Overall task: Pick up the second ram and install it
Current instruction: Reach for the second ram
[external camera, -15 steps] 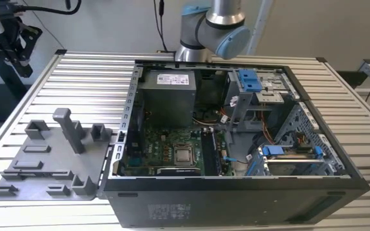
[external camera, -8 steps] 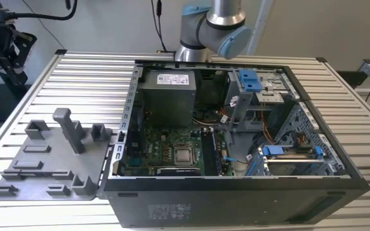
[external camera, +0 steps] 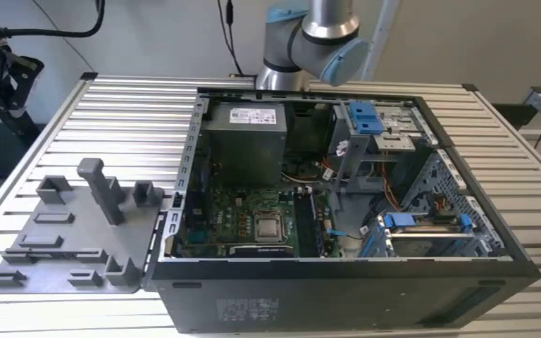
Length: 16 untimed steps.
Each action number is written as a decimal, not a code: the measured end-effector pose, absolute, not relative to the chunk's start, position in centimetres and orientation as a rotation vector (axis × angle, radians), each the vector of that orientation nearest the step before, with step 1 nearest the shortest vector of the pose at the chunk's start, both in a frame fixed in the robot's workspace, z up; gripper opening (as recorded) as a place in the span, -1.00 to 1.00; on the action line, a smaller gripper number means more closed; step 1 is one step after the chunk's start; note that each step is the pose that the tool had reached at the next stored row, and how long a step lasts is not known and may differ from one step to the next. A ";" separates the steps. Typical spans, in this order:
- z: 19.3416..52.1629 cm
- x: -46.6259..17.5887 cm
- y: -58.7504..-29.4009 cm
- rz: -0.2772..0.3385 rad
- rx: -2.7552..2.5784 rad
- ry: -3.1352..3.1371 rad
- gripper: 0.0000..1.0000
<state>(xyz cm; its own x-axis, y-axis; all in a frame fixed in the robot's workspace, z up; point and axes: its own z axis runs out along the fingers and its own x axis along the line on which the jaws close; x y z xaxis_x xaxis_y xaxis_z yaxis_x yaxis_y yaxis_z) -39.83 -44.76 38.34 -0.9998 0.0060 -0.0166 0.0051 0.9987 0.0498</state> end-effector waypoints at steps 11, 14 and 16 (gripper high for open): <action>38.1 -40.1 -48.2 0.078 0.009 3.126 -0.79; 38.0 -40.1 -49.2 0.078 0.009 3.126 -0.79; 38.0 -40.1 -49.9 0.078 0.009 3.127 -0.79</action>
